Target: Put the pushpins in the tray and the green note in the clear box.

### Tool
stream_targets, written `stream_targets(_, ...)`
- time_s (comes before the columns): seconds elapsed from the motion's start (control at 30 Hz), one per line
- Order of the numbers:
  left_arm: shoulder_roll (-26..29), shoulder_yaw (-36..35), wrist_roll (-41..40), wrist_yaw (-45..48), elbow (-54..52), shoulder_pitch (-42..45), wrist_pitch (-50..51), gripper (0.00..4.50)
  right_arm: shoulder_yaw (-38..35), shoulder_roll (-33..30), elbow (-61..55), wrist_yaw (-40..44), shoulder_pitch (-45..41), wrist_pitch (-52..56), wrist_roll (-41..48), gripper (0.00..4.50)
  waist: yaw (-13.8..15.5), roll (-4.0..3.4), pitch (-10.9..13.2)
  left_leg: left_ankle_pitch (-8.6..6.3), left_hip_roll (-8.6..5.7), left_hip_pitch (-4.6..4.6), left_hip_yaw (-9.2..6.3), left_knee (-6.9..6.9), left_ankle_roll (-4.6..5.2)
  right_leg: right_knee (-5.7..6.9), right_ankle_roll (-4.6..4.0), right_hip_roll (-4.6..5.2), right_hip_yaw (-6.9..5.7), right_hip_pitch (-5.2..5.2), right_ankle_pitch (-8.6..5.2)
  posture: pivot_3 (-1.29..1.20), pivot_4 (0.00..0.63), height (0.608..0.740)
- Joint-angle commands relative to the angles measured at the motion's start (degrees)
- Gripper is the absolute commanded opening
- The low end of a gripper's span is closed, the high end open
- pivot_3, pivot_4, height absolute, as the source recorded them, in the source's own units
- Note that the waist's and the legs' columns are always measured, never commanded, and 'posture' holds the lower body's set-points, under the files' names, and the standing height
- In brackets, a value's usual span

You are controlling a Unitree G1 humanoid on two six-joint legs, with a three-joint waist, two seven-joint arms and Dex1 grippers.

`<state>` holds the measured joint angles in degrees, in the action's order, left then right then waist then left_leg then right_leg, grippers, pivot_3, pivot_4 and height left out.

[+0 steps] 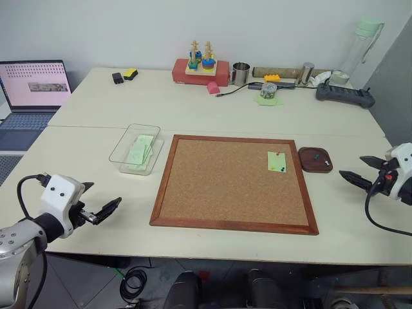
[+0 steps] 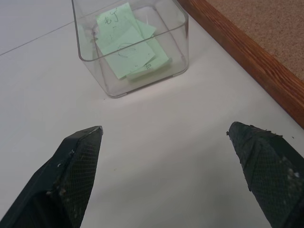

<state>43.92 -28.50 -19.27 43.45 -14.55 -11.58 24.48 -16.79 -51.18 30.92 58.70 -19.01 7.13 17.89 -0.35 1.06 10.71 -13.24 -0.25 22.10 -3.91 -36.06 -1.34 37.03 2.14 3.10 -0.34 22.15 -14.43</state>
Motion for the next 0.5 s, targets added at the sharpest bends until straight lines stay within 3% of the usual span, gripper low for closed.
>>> stream_targets(0.03, 1.42, -0.74, -0.46, 1.46, 0.00, 0.48, -1.72, 4.49, -1.61, -0.81, -2.46, 0.37, 0.64, 0.00, 0.99, 4.47, 0.00, 0.00, 0.00, 0.00, 0.00, 0.00, 0.00, 0.00, 0.00, 0.00, 0.00, 0.00, 0.00, 0.00, 0.00, 0.00, 0.150, 0.740)
stream_targets(0.5, 2.24, -0.14, -1.07, 2.32, -1.12, 1.62, 1.31, 4.49, -1.61, -1.02, -3.51, 0.52, 1.60, 0.55, 1.08, 4.47, 0.00, 0.00, 0.00, 0.00, 0.00, 0.01, 0.03, 0.00, 0.00, 0.00, 0.04, 0.00, 0.03, 0.02, -0.02, 0.00, 0.150, 0.740)
